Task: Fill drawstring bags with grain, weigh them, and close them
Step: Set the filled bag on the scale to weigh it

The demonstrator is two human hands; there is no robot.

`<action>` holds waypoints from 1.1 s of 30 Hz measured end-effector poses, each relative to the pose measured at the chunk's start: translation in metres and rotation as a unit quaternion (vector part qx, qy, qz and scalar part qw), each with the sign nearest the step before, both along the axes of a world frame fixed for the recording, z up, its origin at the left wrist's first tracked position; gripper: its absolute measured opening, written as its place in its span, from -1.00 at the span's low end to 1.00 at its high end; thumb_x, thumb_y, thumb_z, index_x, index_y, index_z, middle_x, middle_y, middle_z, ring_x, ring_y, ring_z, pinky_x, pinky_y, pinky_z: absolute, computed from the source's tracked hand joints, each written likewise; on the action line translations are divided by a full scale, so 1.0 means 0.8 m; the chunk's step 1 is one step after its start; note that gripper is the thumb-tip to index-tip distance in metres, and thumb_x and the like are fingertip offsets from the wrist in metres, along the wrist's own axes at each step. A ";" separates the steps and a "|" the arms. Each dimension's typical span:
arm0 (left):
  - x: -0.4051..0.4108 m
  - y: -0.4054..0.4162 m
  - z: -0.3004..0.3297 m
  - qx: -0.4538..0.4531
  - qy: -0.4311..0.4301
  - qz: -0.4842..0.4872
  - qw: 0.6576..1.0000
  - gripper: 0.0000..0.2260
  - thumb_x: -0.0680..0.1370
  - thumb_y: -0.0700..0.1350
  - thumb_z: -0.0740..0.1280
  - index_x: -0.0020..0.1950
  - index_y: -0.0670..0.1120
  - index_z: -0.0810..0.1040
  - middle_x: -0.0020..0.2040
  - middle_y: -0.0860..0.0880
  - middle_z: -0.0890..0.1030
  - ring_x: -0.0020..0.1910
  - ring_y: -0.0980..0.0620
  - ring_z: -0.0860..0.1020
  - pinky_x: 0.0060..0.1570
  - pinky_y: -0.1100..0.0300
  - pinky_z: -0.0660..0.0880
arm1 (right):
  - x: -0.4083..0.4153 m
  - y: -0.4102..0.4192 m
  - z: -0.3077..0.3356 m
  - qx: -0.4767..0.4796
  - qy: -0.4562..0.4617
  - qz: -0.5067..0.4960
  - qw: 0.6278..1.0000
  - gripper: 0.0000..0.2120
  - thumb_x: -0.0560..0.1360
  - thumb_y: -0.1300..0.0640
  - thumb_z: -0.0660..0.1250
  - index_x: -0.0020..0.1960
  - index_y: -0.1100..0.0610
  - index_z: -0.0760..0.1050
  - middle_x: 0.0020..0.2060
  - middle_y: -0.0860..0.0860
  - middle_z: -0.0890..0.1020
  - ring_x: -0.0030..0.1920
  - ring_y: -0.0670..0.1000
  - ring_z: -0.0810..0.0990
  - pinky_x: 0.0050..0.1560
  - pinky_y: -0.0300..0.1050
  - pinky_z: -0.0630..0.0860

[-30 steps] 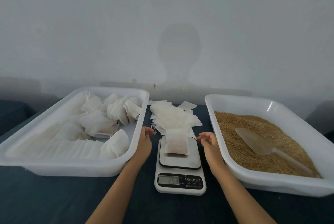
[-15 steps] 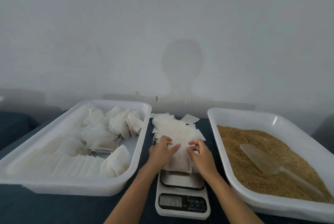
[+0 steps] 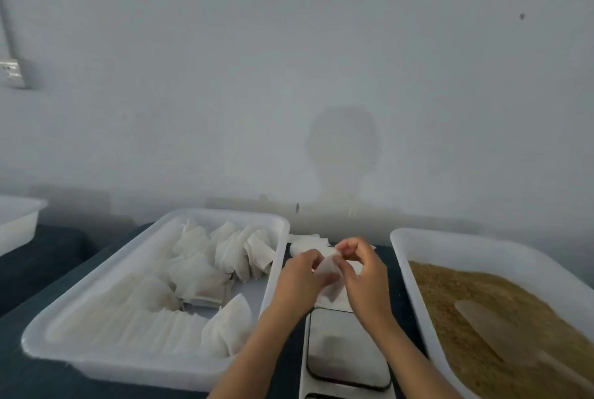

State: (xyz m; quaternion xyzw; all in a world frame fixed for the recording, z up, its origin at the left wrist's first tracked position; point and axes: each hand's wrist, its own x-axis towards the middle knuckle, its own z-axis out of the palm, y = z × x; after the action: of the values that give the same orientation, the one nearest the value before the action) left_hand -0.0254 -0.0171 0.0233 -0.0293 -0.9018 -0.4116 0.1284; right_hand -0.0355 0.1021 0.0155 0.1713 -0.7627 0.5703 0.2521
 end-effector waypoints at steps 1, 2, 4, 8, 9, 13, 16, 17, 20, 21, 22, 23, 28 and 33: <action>-0.001 -0.009 0.013 -0.043 -0.001 0.007 0.999 -0.79 0.51 -0.04 0.34 -0.26 -0.04 0.36 -0.26 0.03 0.51 -0.25 0.01 0.48 -0.35 0.33 0.30 | -0.004 -0.010 0.010 0.004 0.009 0.002 1.000 -0.85 0.47 0.30 0.37 -0.09 0.06 0.50 -0.19 -0.15 0.59 -0.10 -0.25 0.54 -0.09 -0.45 0.43; -0.001 -0.020 0.026 -0.077 -0.004 0.019 0.997 -0.80 0.51 -0.04 0.32 -0.22 -0.08 0.36 -0.21 -0.03 0.53 -0.19 -0.05 0.50 -0.29 0.25 0.32 | -0.009 -0.022 0.020 0.006 0.015 0.006 1.000 -0.86 0.47 0.30 0.36 -0.09 0.08 0.50 -0.20 -0.15 0.59 -0.10 -0.24 0.54 -0.09 -0.43 0.44; -0.003 -0.047 0.048 -0.102 -0.006 0.039 0.994 -0.82 0.52 -0.05 0.30 -0.15 -0.11 0.37 -0.14 -0.10 0.54 -0.13 -0.09 0.50 -0.23 0.16 0.31 | -0.015 -0.051 0.036 0.006 0.024 0.022 0.999 -0.86 0.48 0.30 0.35 -0.10 0.08 0.47 -0.20 -0.16 0.58 -0.11 -0.22 0.54 -0.07 -0.36 0.45; 0.001 -0.117 0.060 -0.109 -0.013 0.058 0.992 -0.77 0.53 -0.07 0.31 -0.23 -0.06 0.29 -0.17 -0.11 0.53 -0.09 -0.16 0.52 -0.23 0.15 0.27 | -0.025 -0.115 0.046 0.006 0.011 0.059 0.998 -0.83 0.51 0.29 0.30 -0.06 0.04 0.41 -0.17 -0.13 0.56 -0.10 -0.14 0.54 -0.09 -0.34 0.45; 0.002 -0.135 0.057 -0.108 -0.019 0.073 0.991 -0.74 0.53 -0.07 0.32 -0.26 -0.03 0.28 -0.24 -0.05 0.48 -0.11 -0.17 0.50 -0.24 0.15 0.25 | -0.027 -0.131 0.045 0.019 -0.003 0.067 0.998 -0.83 0.53 0.29 0.27 -0.04 0.03 0.39 -0.16 -0.13 0.54 -0.10 -0.13 0.54 -0.11 -0.38 0.44; 0.009 -0.205 0.032 -0.098 -0.058 0.153 0.982 -0.70 0.52 -0.10 0.35 -0.31 0.00 0.26 -0.33 0.00 0.42 -0.26 -0.08 0.48 -0.36 0.24 0.39 | -0.027 -0.194 0.028 0.081 -0.072 0.105 0.988 -0.80 0.55 0.32 0.14 0.03 0.03 0.33 -0.13 -0.13 0.50 -0.10 -0.13 0.50 -0.13 -0.39 0.38; 0.013 -0.243 0.012 -0.120 -0.112 0.194 0.967 -0.76 0.53 -0.09 0.32 -0.26 -0.02 0.30 -0.24 -0.03 0.47 -0.14 -0.11 0.56 -0.32 0.24 0.48 | -0.024 -0.233 0.004 0.161 -0.145 0.155 0.964 -0.75 0.51 0.36 0.08 0.04 0.06 0.34 -0.05 -0.03 0.56 -0.03 -0.05 0.51 -0.07 -0.25 0.40; 0.014 -0.253 0.006 -0.125 -0.139 0.197 0.962 -0.81 0.54 -0.09 0.31 -0.21 -0.05 0.33 -0.16 -0.06 0.50 -0.06 -0.13 0.57 -0.22 0.17 0.53 | -0.024 -0.244 -0.005 0.190 -0.171 0.172 0.951 -0.75 0.50 0.36 0.08 0.05 0.07 0.37 -0.01 0.01 0.58 0.01 -0.01 0.52 -0.01 -0.20 0.43; 0.018 -0.274 -0.010 -0.134 -0.204 0.189 0.951 -0.87 0.56 -0.10 0.29 -0.07 -0.12 0.38 -0.03 -0.13 0.53 0.06 -0.15 0.57 -0.02 0.05 0.55 | -0.020 -0.270 -0.025 0.236 -0.260 0.215 0.911 -0.74 0.47 0.34 0.10 0.05 0.14 0.47 0.12 0.13 0.59 0.13 0.10 0.53 0.17 -0.03 0.47; 0.020 -0.279 -0.015 -0.136 -0.224 0.192 0.946 -0.87 0.57 -0.11 0.29 -0.07 -0.13 0.38 -0.07 -0.10 0.52 0.06 -0.15 0.57 0.00 0.06 0.54 | -0.018 -0.275 -0.031 0.248 -0.287 0.231 0.896 -0.77 0.47 0.34 0.12 -0.03 0.11 0.49 0.14 0.15 0.58 0.10 0.10 0.53 0.13 -0.04 0.50; 0.020 -0.284 -0.018 -0.131 -0.242 0.200 0.940 -0.85 0.57 -0.12 0.29 -0.13 -0.12 0.36 -0.15 -0.07 0.49 0.01 -0.13 0.58 -0.06 0.10 0.56 | -0.017 -0.280 -0.036 0.260 -0.306 0.248 0.882 -0.77 0.47 0.34 0.15 -0.14 0.05 0.47 0.14 0.16 0.58 0.04 0.06 0.53 -0.01 -0.11 0.53; 0.021 -0.289 -0.022 -0.114 -0.252 0.208 0.938 -0.83 0.57 -0.15 0.29 -0.17 -0.12 0.35 -0.21 -0.06 0.47 -0.12 -0.11 0.60 -0.21 0.15 0.58 | -0.017 -0.283 -0.040 0.271 -0.319 0.263 0.870 -0.75 0.47 0.34 0.18 -0.19 0.01 0.45 0.13 0.15 0.59 -0.01 0.03 0.50 -0.17 -0.22 0.49; 0.020 -0.298 -0.032 -0.108 -0.267 0.209 0.934 -0.81 0.52 -0.28 0.29 -0.24 -0.11 0.33 -0.23 -0.11 0.49 -0.31 -0.07 0.54 -0.35 0.15 0.57 | -0.013 -0.283 -0.043 0.309 -0.306 0.300 0.849 -0.66 0.48 0.39 0.14 0.18 0.28 0.55 0.00 0.13 0.56 -0.01 -0.02 0.44 -0.12 -0.32 0.38; 0.019 -0.288 -0.033 -0.240 -0.263 0.210 0.911 -0.80 0.51 -0.22 0.23 0.13 -0.17 0.42 0.17 -0.15 0.53 0.11 -0.08 0.52 -0.05 0.20 0.43 | -0.005 -0.272 -0.037 0.392 -0.265 0.328 0.817 -0.59 0.56 0.36 0.08 0.35 0.18 0.44 0.34 0.09 0.46 0.33 0.08 0.40 0.29 -0.23 0.27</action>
State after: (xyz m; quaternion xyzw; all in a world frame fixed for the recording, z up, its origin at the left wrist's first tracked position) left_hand -0.0102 -0.2478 -0.0033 0.2400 -0.9599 -0.1391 -0.0415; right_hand -0.0398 -0.1154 -0.0145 0.3381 -0.8576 0.2953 -0.2509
